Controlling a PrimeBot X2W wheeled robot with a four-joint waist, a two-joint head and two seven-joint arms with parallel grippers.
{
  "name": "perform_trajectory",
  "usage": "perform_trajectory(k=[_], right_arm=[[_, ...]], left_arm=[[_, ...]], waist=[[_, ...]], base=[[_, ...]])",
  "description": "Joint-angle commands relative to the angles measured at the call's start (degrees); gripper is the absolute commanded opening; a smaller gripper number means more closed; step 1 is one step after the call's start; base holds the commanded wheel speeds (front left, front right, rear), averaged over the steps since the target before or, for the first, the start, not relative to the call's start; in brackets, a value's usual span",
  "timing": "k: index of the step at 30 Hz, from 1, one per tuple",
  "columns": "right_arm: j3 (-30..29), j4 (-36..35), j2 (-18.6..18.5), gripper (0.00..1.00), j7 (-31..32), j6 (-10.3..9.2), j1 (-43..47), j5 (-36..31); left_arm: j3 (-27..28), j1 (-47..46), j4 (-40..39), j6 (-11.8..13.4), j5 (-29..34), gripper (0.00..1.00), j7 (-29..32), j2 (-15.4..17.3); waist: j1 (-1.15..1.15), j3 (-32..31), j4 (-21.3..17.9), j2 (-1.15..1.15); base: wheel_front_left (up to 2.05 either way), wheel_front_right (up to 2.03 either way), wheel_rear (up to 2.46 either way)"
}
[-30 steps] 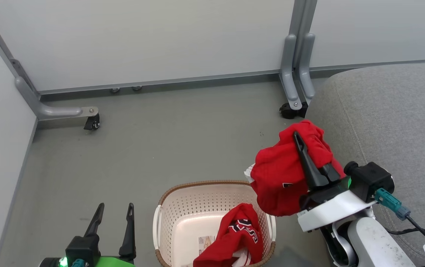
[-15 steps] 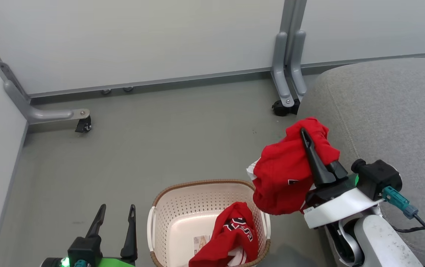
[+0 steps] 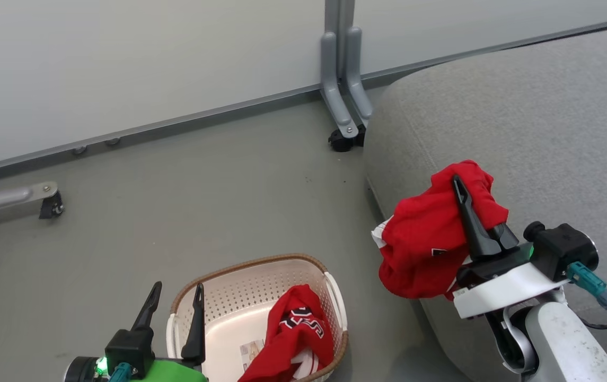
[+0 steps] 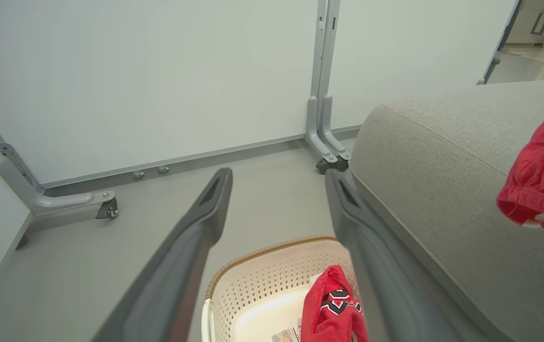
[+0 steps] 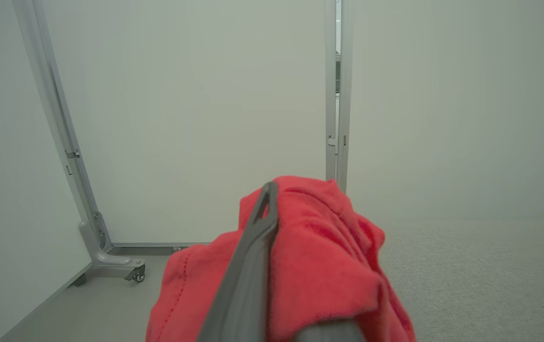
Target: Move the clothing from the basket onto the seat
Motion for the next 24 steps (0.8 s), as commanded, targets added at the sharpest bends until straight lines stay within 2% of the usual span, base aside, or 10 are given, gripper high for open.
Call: perform_trajectory(k=[1, 14, 24], right_arm=[[-0.35, -0.08, -0.36, 0.00, -0.18, -0.04, 0.29, -0.08], [-6.09, -1.07, 0.41, 0.00, -0.18, -0.04, 2.77, -0.81], [-11.08, -3.36, 2.00, 0.00, -0.18, -0.03, 5.44, -1.76]], left_arm=[[0.21, -1.02, -0.08, 0.26, -0.34, 1.00, -0.02, 0.10], [-0.30, -3.14, 0.30, 0.07, 0.30, 1.00, -0.02, 0.12], [-1.33, -6.23, 1.67, -1.19, 1.59, 1.00, -0.01, 0.16]], waist=[[0.00, 1.25, -5.31, 0.00], [0.00, 3.19, -17.79, 0.00], [0.00, 5.59, -19.62, 0.00]], base=[[0.00, 0.00, 0.00], [0.00, 0.00, 0.00], [0.00, 0.00, 0.00]])
